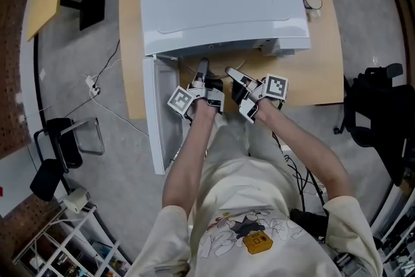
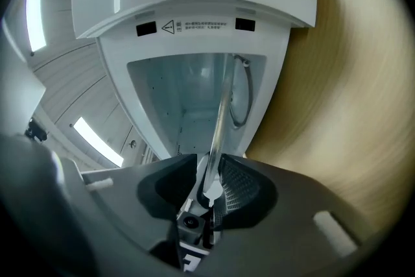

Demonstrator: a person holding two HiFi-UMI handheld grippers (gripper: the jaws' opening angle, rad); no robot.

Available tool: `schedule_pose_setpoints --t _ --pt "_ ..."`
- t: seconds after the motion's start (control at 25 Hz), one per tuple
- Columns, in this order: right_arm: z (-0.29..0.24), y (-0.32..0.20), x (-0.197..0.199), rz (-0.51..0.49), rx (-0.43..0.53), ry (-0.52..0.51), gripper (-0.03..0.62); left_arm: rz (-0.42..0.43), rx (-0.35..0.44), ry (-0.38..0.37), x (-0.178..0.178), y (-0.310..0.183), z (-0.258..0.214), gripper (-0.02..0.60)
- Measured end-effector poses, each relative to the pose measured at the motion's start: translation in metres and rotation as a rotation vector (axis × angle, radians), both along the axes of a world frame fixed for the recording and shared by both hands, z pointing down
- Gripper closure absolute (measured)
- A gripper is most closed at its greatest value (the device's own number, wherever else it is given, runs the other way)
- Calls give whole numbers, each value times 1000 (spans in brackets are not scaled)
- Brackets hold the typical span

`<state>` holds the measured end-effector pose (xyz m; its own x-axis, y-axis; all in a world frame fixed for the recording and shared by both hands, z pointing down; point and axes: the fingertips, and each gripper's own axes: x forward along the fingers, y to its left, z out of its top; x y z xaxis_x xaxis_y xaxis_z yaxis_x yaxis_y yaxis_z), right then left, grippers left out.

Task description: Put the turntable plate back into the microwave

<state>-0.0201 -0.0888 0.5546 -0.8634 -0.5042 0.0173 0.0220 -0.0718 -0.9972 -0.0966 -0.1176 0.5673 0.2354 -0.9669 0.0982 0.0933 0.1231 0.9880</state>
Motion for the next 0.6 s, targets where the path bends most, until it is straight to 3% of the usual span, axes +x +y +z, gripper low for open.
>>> schedule_pose_setpoints --t 0.24,0.6 --pt "19 -15 -12 45 -20 49 519 11 -1 4 -7 -10 9 551" --pt "27 -31 -12 125 -90 4 537 28 10 1 -9 -28 17 552"
